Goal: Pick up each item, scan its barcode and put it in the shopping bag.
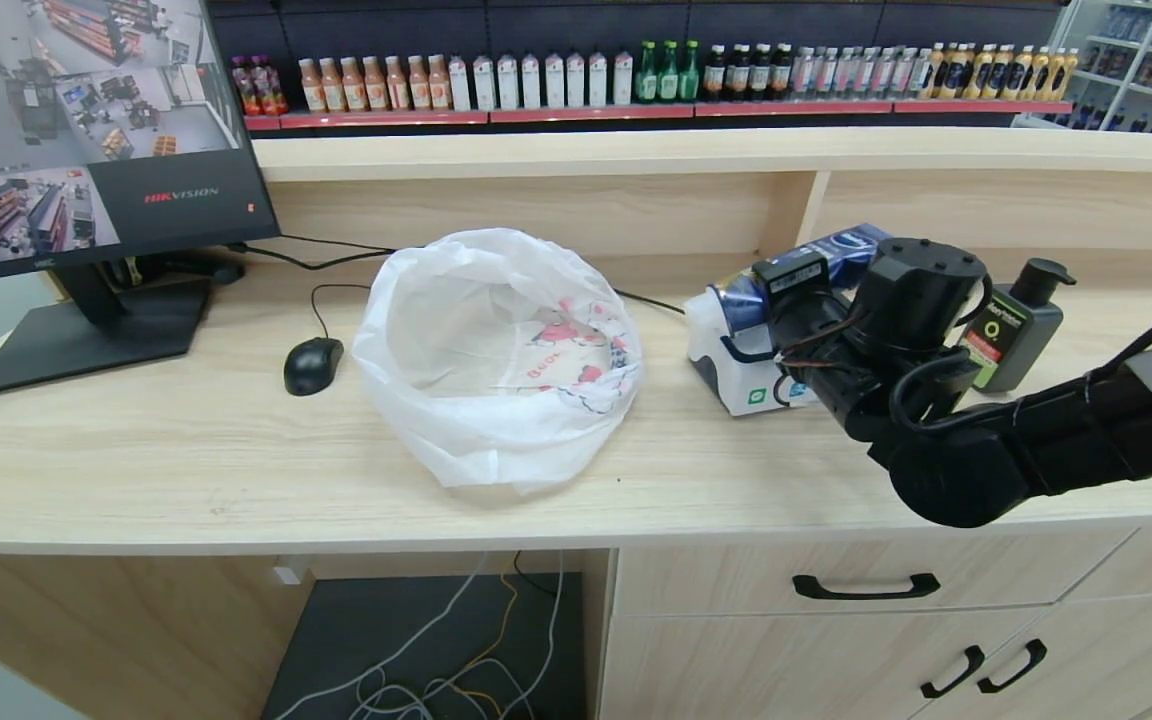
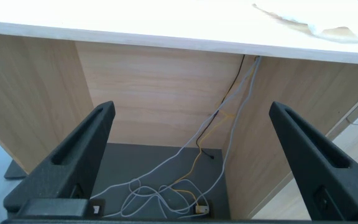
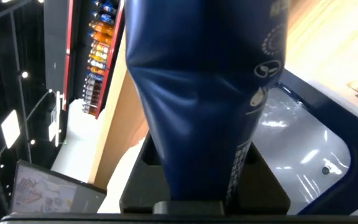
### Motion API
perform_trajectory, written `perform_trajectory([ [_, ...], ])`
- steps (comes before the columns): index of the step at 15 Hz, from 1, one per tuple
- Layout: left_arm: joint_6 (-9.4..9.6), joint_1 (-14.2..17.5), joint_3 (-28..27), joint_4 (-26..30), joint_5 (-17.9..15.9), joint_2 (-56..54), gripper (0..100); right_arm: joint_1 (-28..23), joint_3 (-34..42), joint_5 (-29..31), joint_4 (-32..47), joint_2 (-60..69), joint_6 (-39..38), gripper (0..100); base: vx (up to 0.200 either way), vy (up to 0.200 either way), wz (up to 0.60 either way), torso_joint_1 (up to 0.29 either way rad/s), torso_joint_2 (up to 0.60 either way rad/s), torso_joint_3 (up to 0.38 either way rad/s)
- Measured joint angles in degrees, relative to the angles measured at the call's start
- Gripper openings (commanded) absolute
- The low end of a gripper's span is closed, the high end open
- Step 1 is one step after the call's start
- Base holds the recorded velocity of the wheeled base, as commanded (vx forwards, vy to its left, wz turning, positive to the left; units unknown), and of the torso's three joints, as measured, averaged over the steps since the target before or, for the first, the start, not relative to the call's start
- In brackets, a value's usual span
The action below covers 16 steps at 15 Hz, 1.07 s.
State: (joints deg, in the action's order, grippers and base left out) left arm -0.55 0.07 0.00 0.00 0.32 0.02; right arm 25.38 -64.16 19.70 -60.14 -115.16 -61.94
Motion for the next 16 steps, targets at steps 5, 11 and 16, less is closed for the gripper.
perform_trajectory([
  [5,0.0,0.0,0.0,0.0,0.0,0.0,100,-0.24,-0.09,-0.09,-0.11,-0.74,-0.05,0,0.0,0.0,0.0,0.0,0.0,0.0],
  [11,-0.02,0.0,0.0,0.0,0.0,0.0,100,-0.88,-0.17,-0.22,-0.13,-1.07,-0.05,0,0.0,0.0,0.0,0.0,0.0,0.0],
  [16,0.0,0.0,0.0,0.0,0.0,0.0,100,-2.06,-0.23,-0.29,-0.02,-1.12,-0.9,0,0.0,0.0,0.0,0.0,0.0,0.0],
])
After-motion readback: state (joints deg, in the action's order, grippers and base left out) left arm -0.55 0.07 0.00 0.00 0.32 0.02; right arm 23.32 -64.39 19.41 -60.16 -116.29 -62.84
